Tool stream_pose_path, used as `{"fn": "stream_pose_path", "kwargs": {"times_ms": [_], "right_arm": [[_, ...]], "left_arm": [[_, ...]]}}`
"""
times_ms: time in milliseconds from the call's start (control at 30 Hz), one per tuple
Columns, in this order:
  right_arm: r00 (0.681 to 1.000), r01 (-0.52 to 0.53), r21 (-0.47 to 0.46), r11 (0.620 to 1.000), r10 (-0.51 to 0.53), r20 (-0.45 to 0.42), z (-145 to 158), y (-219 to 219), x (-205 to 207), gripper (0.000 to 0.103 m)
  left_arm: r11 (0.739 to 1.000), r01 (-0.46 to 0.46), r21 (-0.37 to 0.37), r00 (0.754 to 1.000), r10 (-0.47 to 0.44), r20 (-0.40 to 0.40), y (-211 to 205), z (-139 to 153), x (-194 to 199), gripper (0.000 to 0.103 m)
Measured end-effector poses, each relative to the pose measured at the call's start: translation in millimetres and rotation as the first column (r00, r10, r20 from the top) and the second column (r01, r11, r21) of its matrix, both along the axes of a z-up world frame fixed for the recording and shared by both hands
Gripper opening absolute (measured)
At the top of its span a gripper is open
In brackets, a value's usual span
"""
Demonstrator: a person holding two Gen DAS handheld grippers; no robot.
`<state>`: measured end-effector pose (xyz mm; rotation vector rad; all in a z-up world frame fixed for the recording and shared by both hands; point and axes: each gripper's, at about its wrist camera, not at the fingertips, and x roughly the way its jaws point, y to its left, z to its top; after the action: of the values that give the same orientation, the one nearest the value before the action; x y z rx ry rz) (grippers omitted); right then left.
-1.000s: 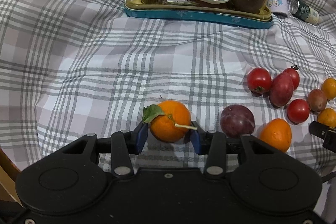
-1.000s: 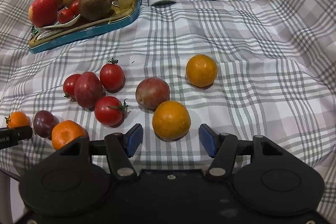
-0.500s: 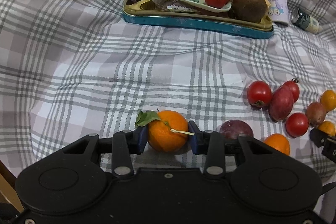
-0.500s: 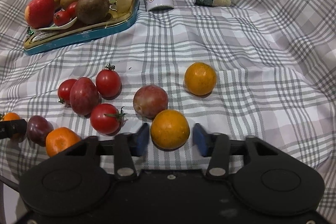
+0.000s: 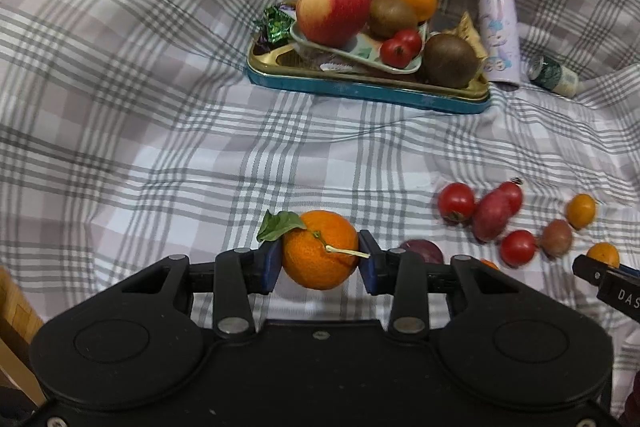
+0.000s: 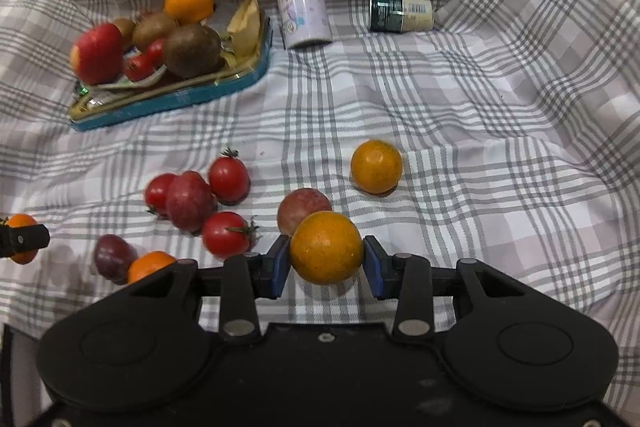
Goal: Organize fruits
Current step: 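Close the right gripper on the orange while the left gripper lifts the tangerine, then carry both fruits over the white tray and open both grippers to drop them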
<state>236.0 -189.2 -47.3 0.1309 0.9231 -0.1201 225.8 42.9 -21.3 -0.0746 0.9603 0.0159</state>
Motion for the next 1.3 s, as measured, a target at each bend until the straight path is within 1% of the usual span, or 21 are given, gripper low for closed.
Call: {"fn": "stream_pose_path", "kwargs": {"times_ms": [167, 367, 533, 700, 800, 900, 1000, 1200, 1300], "right_arm": [[1.0, -0.02, 0.021, 1.0, 0.02, 0.024, 22.1, 4.7, -30.1, 0.041], [0.998, -0.065, 0.045, 0.997, 0.064, 0.027, 39.0, 10.3, -79.3, 0.041], [0.995, -0.098, 0.071, 0.993, 0.098, 0.003, 40.9, 13.6, -125.5, 0.041], [0.989, -0.135, 0.079, 0.988, 0.14, -0.056, 30.9, 15.4, -158.8, 0.041], [0.984, -0.141, 0.077, 0.987, 0.149, -0.099, 24.0, 14.0, -170.6, 0.041], [0.981, -0.141, 0.073, 0.987, 0.149, -0.124, 19.0, 13.8, -180.5, 0.041], [0.98, -0.138, 0.08, 0.987, 0.148, -0.133, 16.7, 14.3, -183.1, 0.041], [0.979, -0.142, 0.074, 0.987, 0.151, -0.139, 13.7, 20.1, -176.2, 0.041], [0.977, -0.149, 0.071, 0.986, 0.158, -0.144, 12.2, 21.7, -173.5, 0.041]], "left_arm": [[1.0, 0.011, -0.001, 1.0, -0.011, -0.009, -1.9, 13.4, -29.1, 0.047], [1.0, 0.018, 0.013, 0.999, -0.018, -0.039, -5.6, 14.5, -69.1, 0.047], [1.0, 0.024, 0.005, 0.996, -0.023, -0.09, -9.7, 7.6, -103.9, 0.047], [1.0, 0.021, -0.001, 0.987, -0.021, -0.158, -12.6, -6.8, -130.0, 0.047], [1.0, 0.017, -0.001, 0.982, -0.017, -0.186, -13.3, -14.0, -140.1, 0.047], [1.0, 0.007, -0.007, 0.98, -0.008, -0.198, -11.3, -17.9, -147.8, 0.047], [1.0, -0.001, -0.006, 0.981, 0.0, -0.196, -11.0, -18.9, -149.2, 0.047], [0.999, 0.002, 0.036, 0.985, 0.004, -0.175, -15.9, -19.6, -146.9, 0.047], [0.999, 0.004, 0.039, 0.984, 0.003, -0.176, -15.6, -20.5, -146.0, 0.047]]}}
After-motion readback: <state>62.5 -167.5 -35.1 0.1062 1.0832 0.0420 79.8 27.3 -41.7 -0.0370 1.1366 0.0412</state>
